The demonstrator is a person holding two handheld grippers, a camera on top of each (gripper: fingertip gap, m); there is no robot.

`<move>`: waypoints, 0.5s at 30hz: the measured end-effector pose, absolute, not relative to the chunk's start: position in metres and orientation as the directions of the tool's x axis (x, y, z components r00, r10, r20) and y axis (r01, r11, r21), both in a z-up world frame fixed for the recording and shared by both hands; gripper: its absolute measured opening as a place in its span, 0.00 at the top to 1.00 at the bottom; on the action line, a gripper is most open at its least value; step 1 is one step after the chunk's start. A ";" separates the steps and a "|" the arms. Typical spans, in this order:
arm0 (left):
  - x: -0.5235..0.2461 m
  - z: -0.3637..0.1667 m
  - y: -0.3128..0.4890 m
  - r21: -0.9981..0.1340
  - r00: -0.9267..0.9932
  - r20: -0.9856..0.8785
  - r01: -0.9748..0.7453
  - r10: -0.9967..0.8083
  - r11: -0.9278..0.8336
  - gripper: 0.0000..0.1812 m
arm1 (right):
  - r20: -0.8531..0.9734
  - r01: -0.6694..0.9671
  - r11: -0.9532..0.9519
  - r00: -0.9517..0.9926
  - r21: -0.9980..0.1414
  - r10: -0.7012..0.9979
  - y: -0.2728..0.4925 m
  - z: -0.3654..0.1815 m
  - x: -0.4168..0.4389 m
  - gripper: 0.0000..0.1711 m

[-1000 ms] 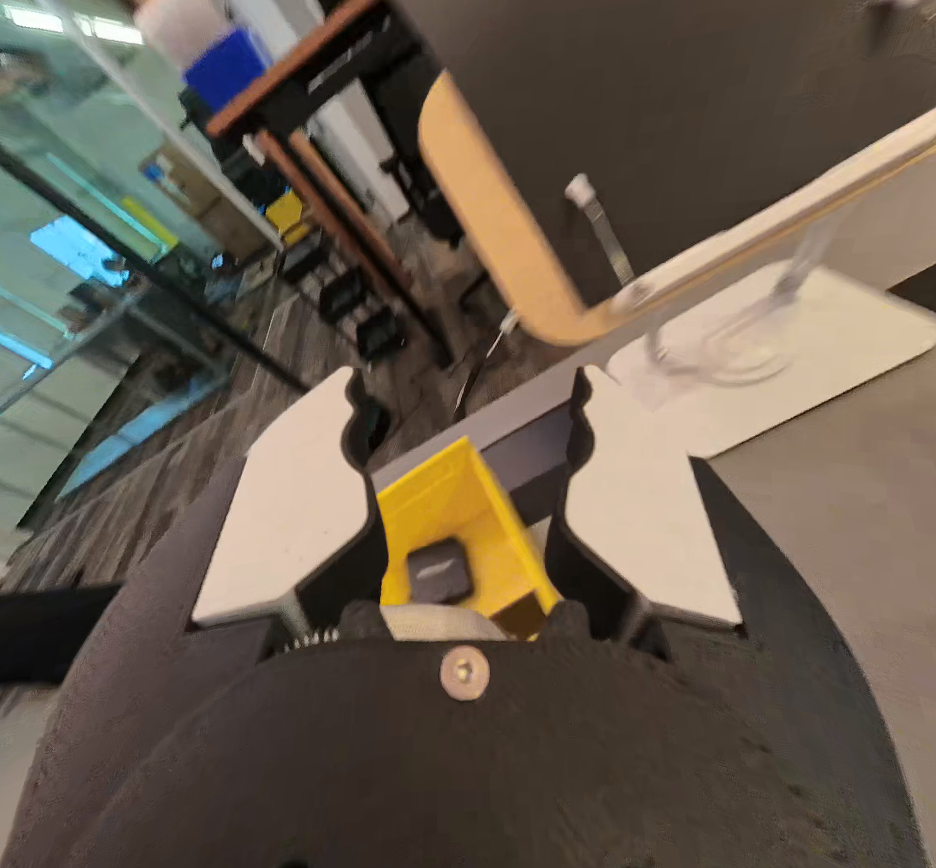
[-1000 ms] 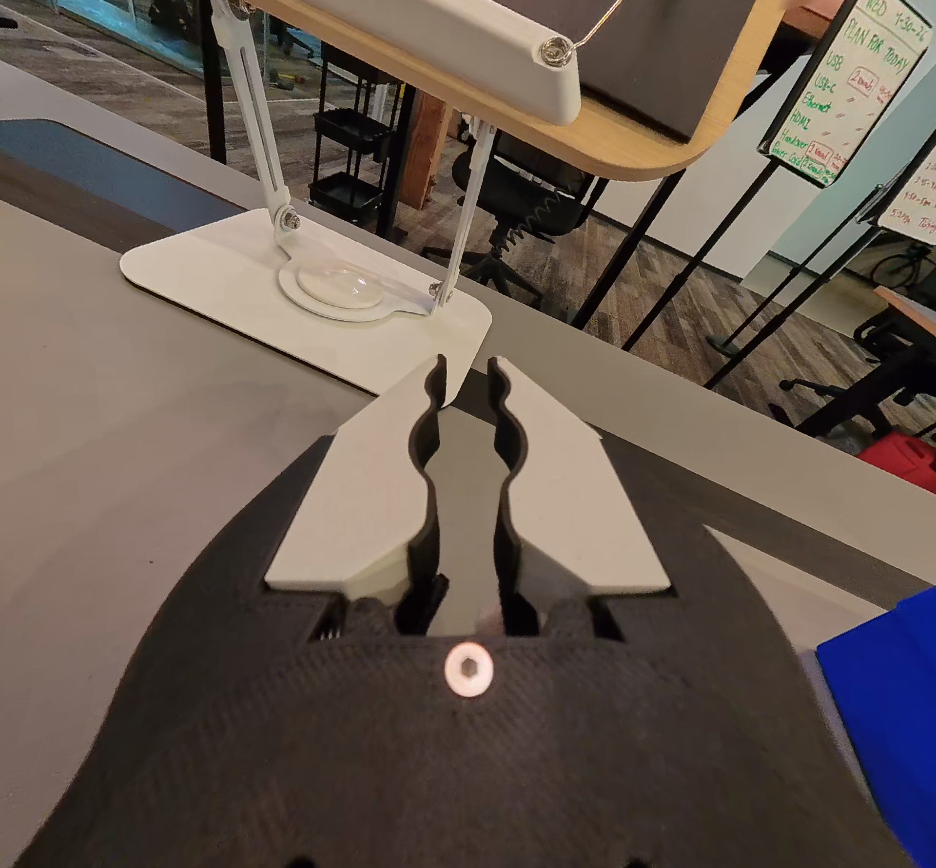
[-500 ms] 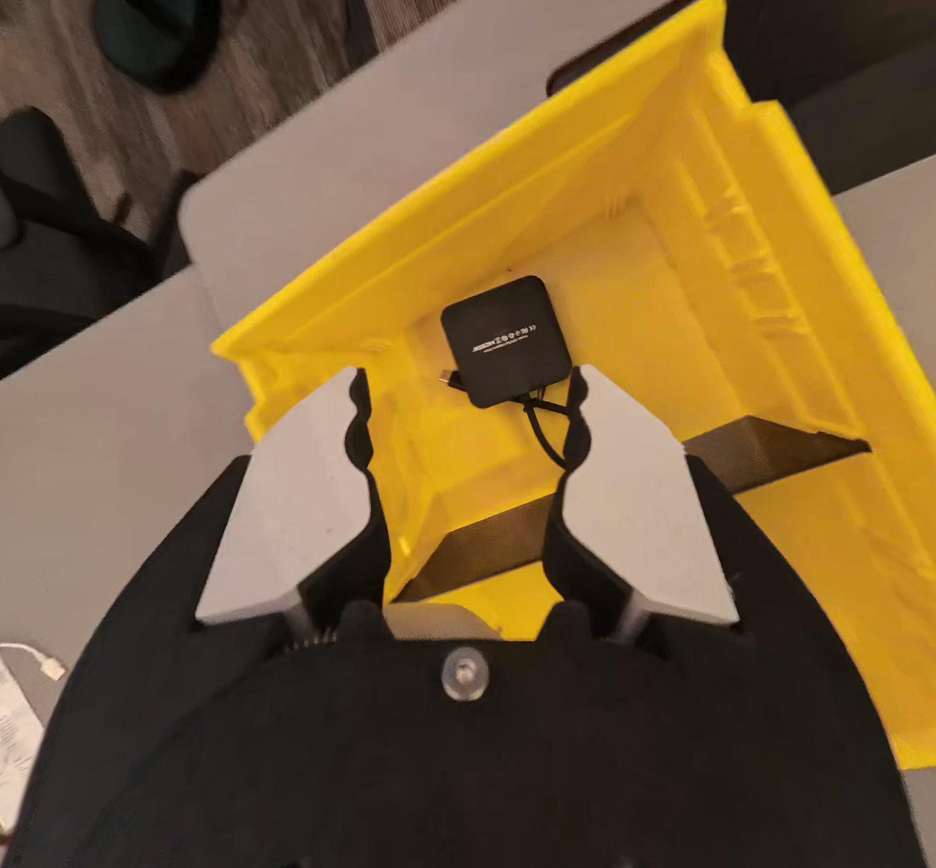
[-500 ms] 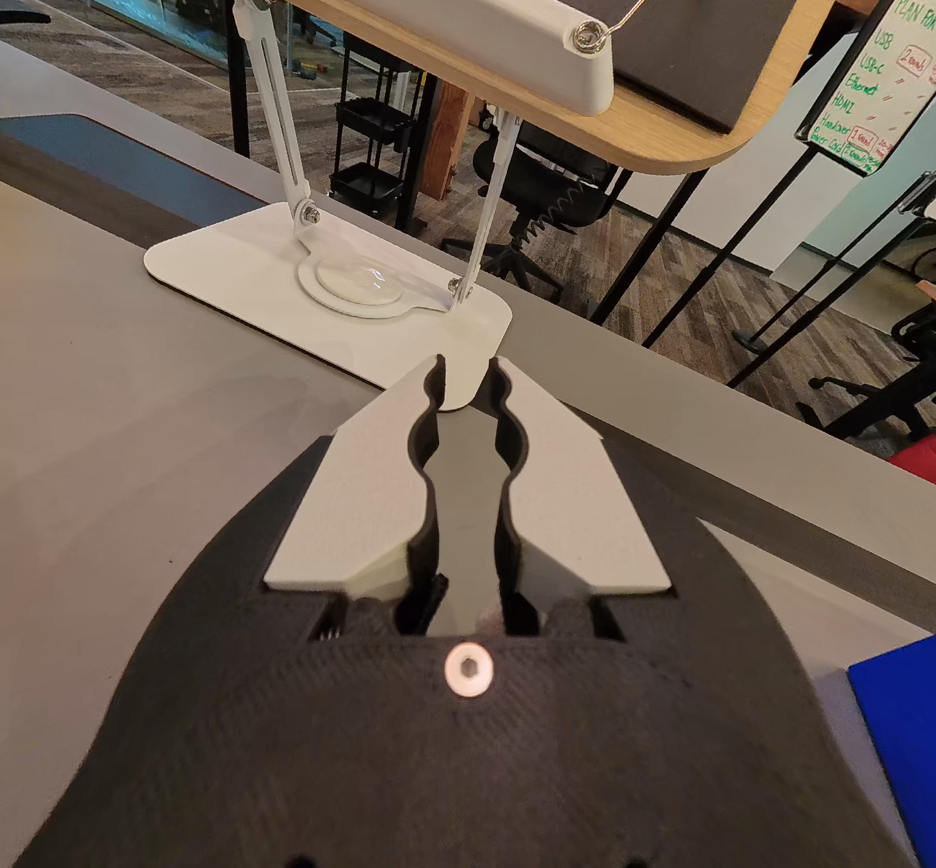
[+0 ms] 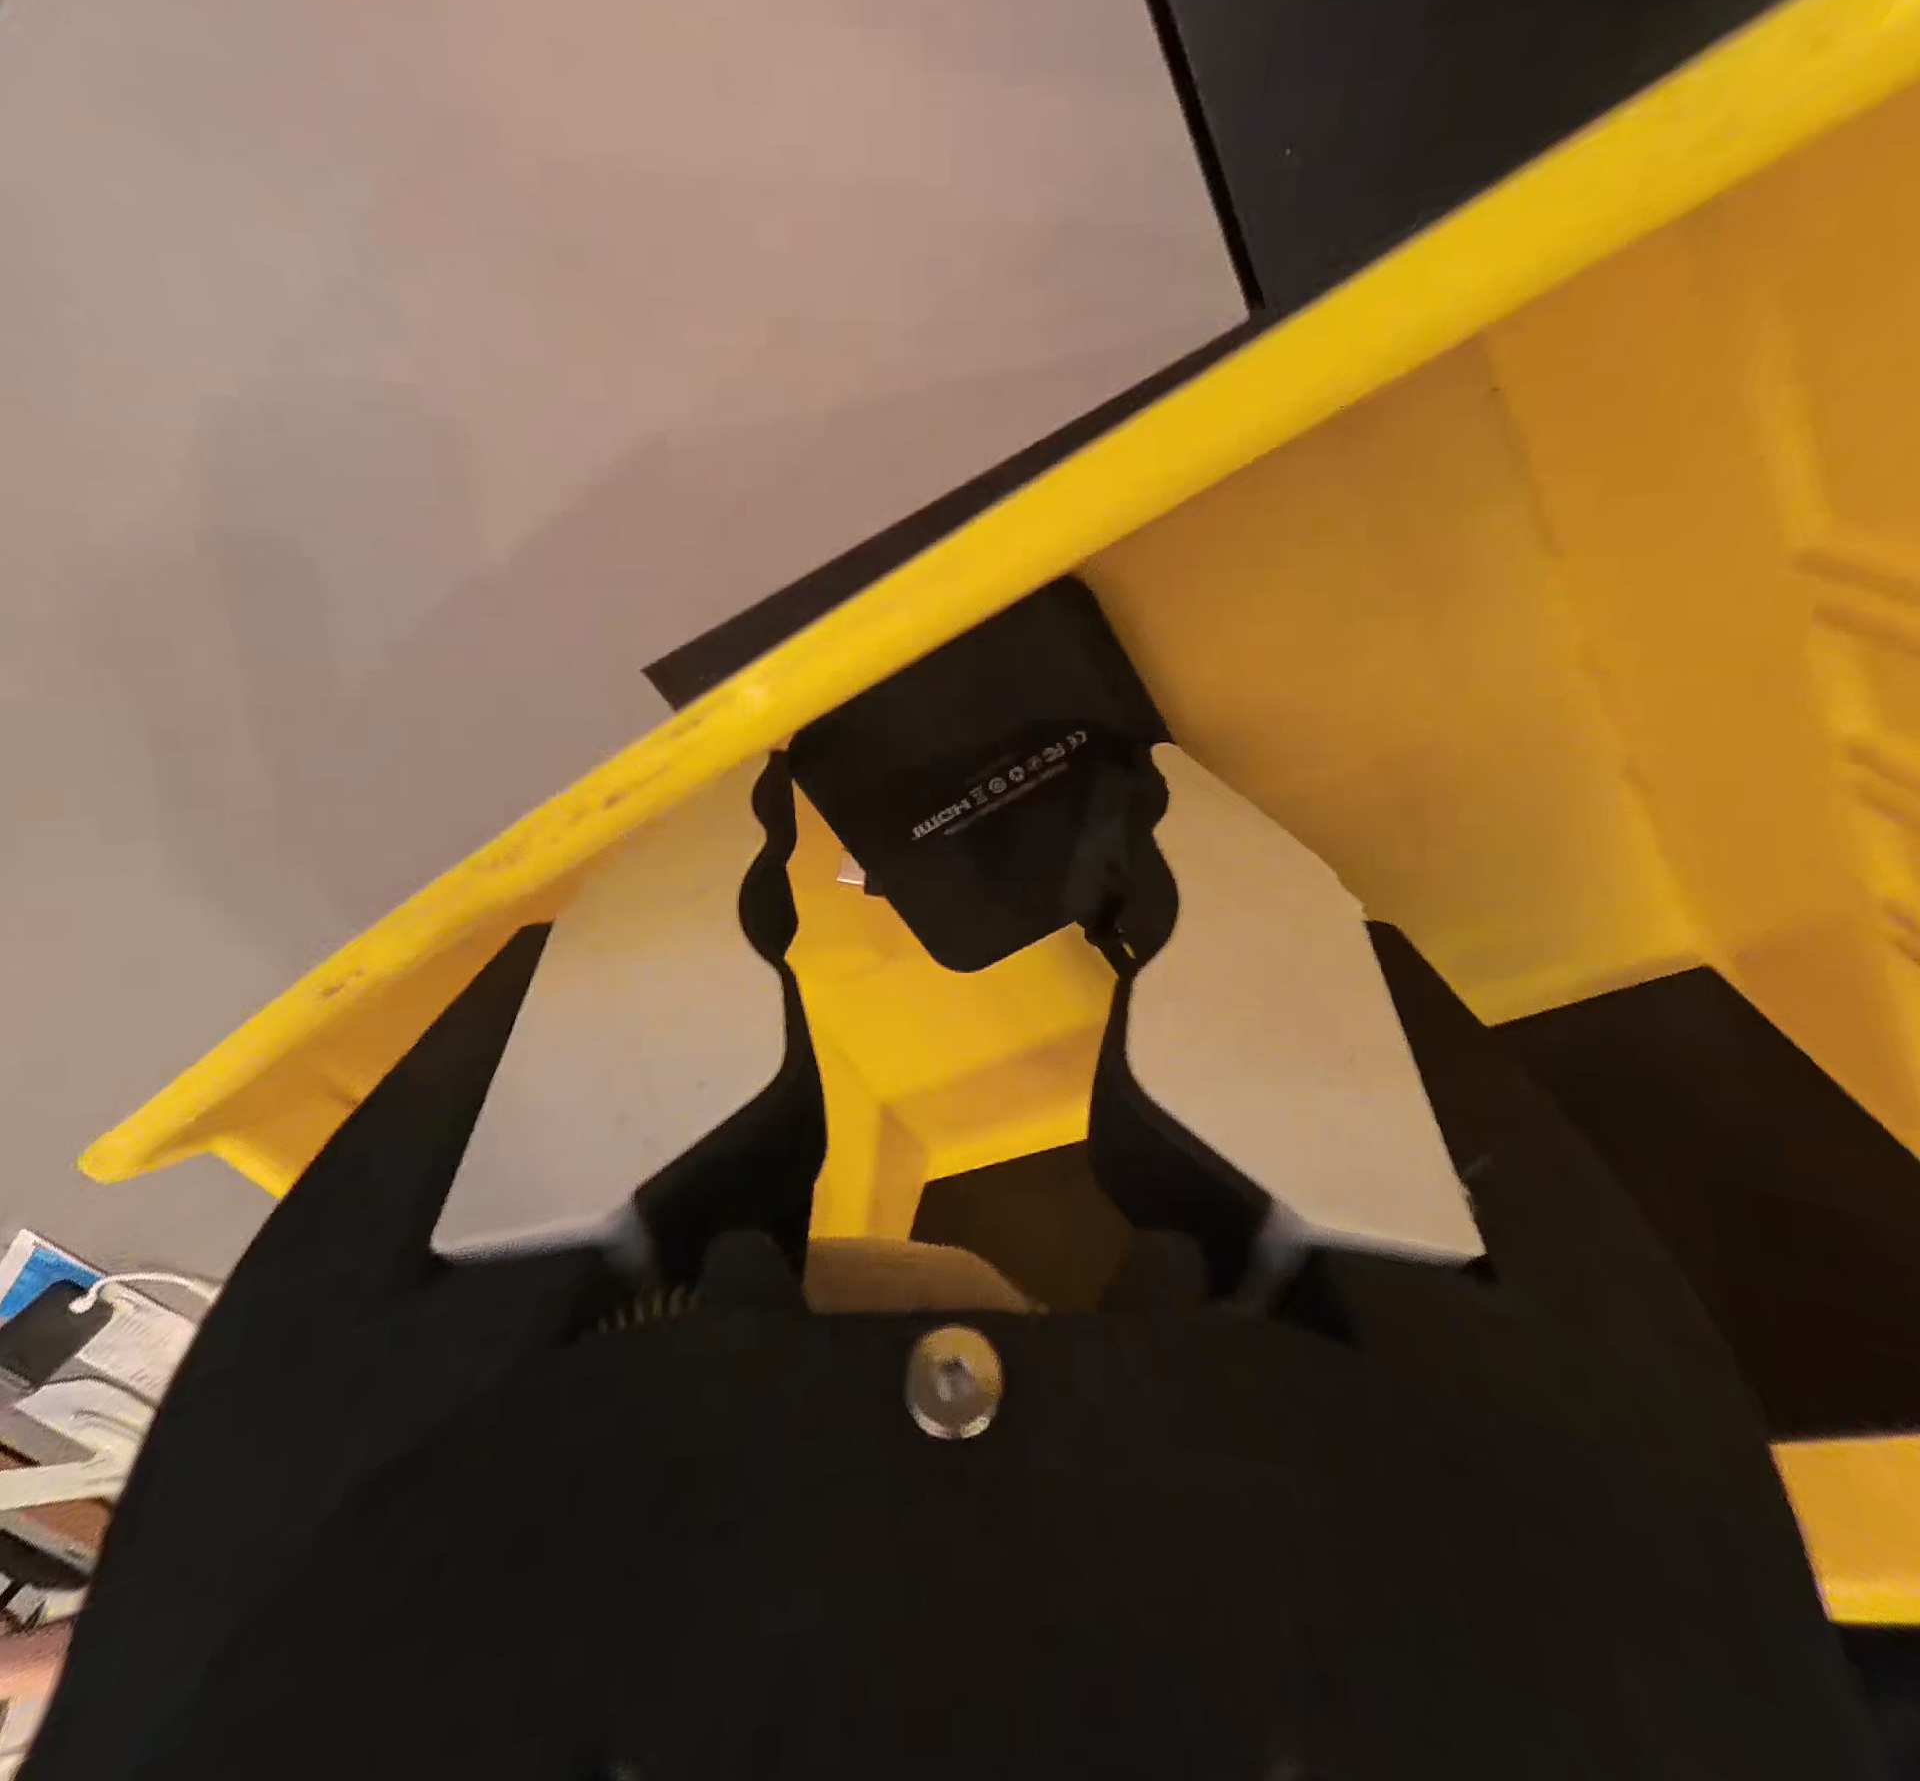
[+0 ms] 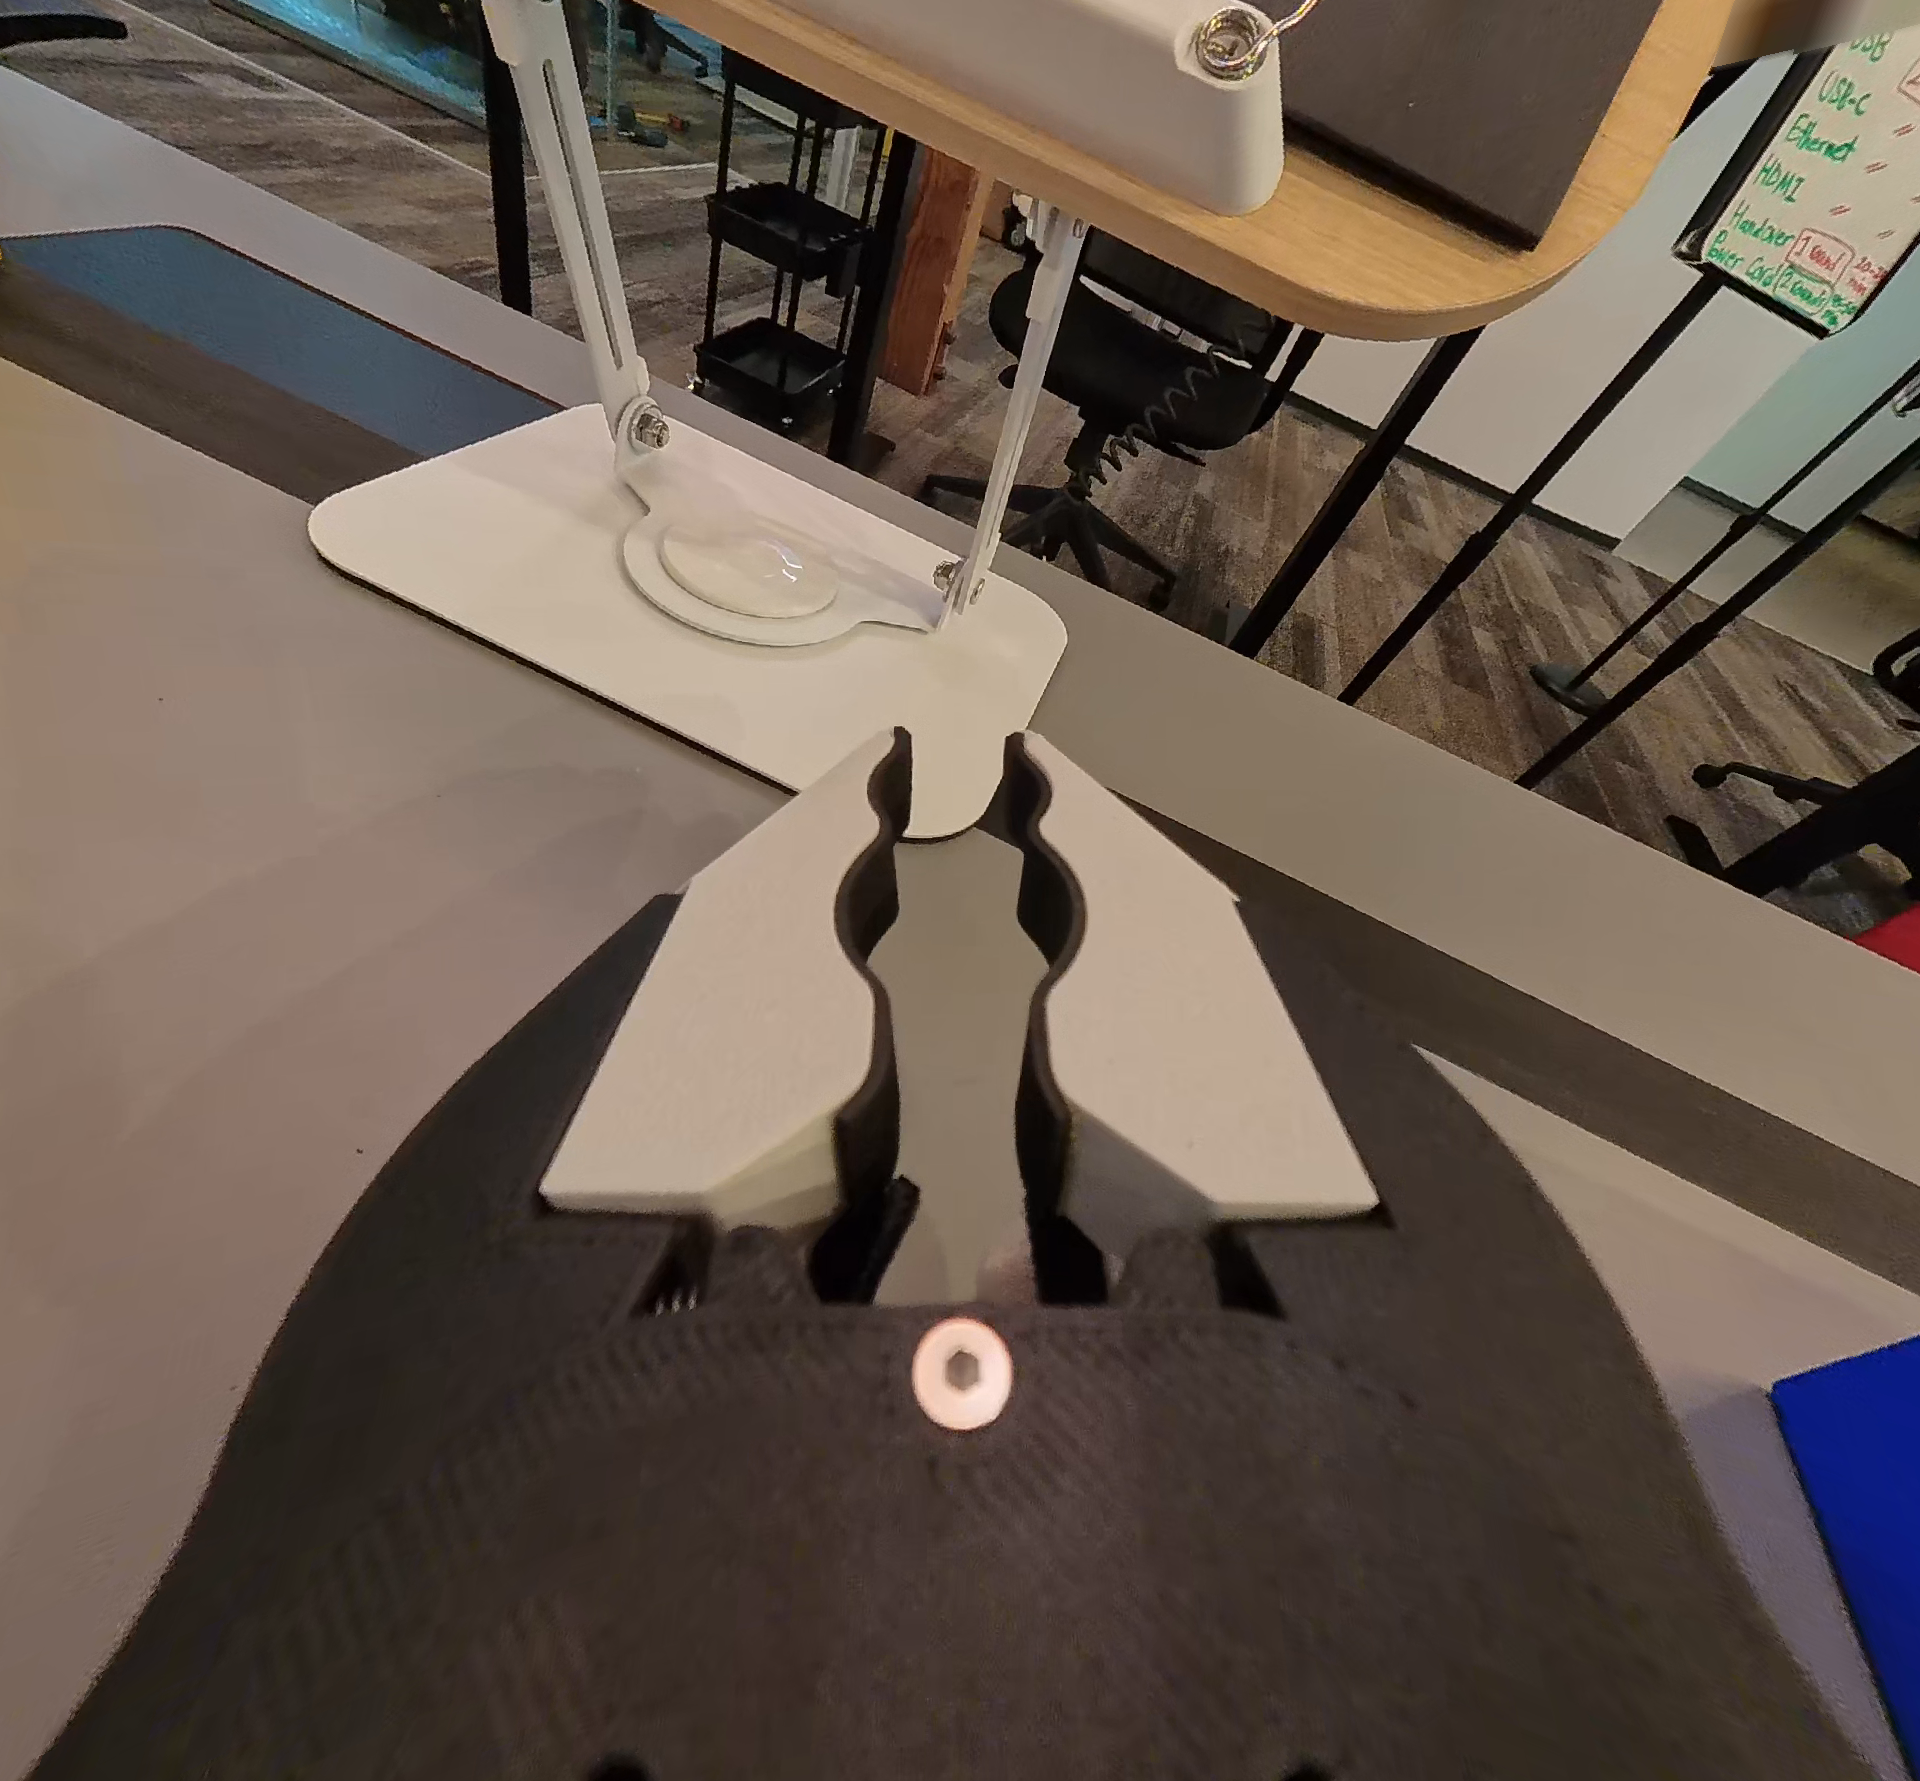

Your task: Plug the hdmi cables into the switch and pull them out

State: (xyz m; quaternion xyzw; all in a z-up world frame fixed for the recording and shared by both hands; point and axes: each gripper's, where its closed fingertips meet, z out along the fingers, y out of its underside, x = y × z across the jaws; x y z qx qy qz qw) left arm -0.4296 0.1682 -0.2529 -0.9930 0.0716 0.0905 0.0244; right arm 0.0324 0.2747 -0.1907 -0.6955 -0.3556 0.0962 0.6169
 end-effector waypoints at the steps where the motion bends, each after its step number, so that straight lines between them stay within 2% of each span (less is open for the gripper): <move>1: -0.428 -0.253 0.169 -0.042 0.977 -0.165 -0.142 -0.133 -0.989 0.66 | 0.304 0.375 0.014 0.729 -0.927 0.614 0.275 -0.191 0.032 0.91; 3: -0.427 -0.254 0.170 -0.066 0.982 -0.140 -0.137 -0.127 -0.988 0.68 | 0.301 0.372 0.013 0.729 -0.928 0.615 0.275 -0.191 0.033 0.91; 5: -0.432 -0.249 0.174 -0.125 0.983 -0.153 -0.121 -0.102 -0.985 0.83 | 0.297 0.368 0.011 0.731 -0.930 0.615 0.275 -0.190 0.033 0.91; 6: -0.430 -0.246 0.175 -0.154 0.987 -0.133 -0.111 -0.091 -0.982 0.85 | 0.295 0.366 0.011 0.731 -0.930 0.615 0.275 -0.190 0.033 0.91; 8: -0.426 -0.242 0.176 -0.195 0.993 -0.098 -0.078 -0.059 -0.978 0.63 | 0.295 0.367 0.010 0.731 -0.930 0.616 0.275 -0.190 0.033 0.91; 11: -0.419 -0.249 0.168 -0.151 0.990 -0.109 -0.106 -0.090 -0.983 0.46 | 0.291 0.365 0.008 0.728 -0.931 0.621 0.275 -0.191 0.031 0.91; 13: -0.418 -0.260 0.162 -0.081 0.982 -0.144 -0.138 -0.125 -0.987 0.43 | 0.297 0.372 0.011 0.724 -0.928 0.622 0.274 -0.191 0.030 0.91; 15: -0.415 -0.270 0.159 -0.017 0.976 -0.153 -0.156 -0.152 -0.988 0.47 | 0.299 0.372 0.013 0.724 -0.928 0.622 0.274 -0.191 0.030 0.91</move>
